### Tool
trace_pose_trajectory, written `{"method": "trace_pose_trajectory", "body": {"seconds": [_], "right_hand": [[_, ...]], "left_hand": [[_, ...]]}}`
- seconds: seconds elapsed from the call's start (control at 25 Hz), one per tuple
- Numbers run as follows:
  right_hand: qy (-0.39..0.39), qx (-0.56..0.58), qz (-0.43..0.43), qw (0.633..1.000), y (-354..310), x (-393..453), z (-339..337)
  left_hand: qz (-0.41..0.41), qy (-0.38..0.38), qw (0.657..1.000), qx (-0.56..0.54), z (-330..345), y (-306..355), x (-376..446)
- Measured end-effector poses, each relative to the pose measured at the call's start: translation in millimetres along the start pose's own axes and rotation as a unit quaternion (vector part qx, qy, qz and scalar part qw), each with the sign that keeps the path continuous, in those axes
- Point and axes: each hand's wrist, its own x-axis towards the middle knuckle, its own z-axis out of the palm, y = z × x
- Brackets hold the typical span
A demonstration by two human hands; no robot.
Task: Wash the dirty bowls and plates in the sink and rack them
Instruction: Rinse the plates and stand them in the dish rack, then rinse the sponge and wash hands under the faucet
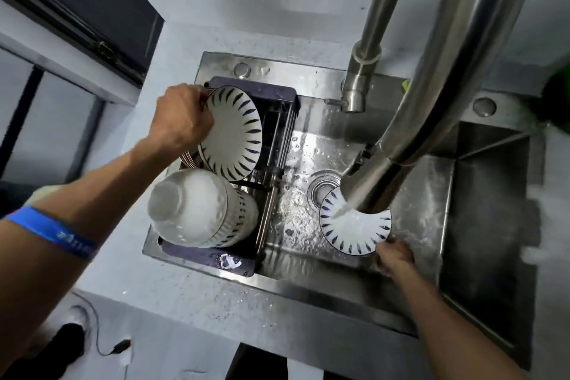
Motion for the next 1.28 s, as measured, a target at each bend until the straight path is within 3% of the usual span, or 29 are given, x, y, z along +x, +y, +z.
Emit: {"method": "trace_pose_trajectory", "body": {"seconds": [0.24, 0.44, 0.52, 0.6, 0.72, 0.88, 0.96, 1.04, 1.08, 1.16, 1.28], "right_hand": [[-0.046, 0.216, 0.075, 0.972, -12.4, -16.8, 26.9], [-0.044, 0.303, 0.064, 0.95, -33.8, -62.9, 24.7], [-0.045, 0.322, 0.053, 0.944, -43.0, -92.1, 17.2], [-0.067, 0.346, 0.033, 0.935, -53.8, -120.6, 6.9], [-0.084, 0.37, -0.013, 0.925, -70.0, -163.4, -10.9], [-0.119, 0.392, -0.048, 0.911, -80.7, -203.4, -41.0], [-0.144, 0.388, -0.058, 0.908, -82.2, -216.3, -55.6], [-0.183, 0.375, -0.08, 0.905, -81.3, -223.6, -63.2], [-0.21, 0.363, -0.087, 0.904, -81.0, -226.6, -63.8], [-0.255, 0.298, -0.107, 0.914, -81.8, -230.5, -58.4], [-0.232, 0.24, -0.153, 0.93, -90.2, -234.4, -55.5]], "left_hand": [[0.042, 0.032, 0.995, 0.08, 12.7, -17.8, 5.5], [0.02, 0.02, 0.998, 0.062, 9.4, -13.1, 5.5], [0.027, 0.03, 0.999, 0.032, -6.8, -0.8, -0.9], [0.02, 0.032, 0.994, -0.105, -25.3, 15.7, -26.1], [-0.04, -0.048, 0.934, -0.351, -22.2, 60.6, -115.1], [-0.18, -0.136, 0.896, -0.381, 55.9, 94.1, -196.8], [-0.232, -0.143, 0.851, -0.449, 86.2, 95.4, -198.5], [-0.24, -0.121, 0.837, -0.477, 87.7, 98.3, -191.7], [-0.234, -0.105, 0.844, -0.472, 82.7, 100.6, -187.7], [-0.189, -0.068, 0.895, -0.398, 59.6, 100.6, -180.8], [-0.101, -0.02, 0.965, -0.24, 18.2, 91.4, -166.7]]}}
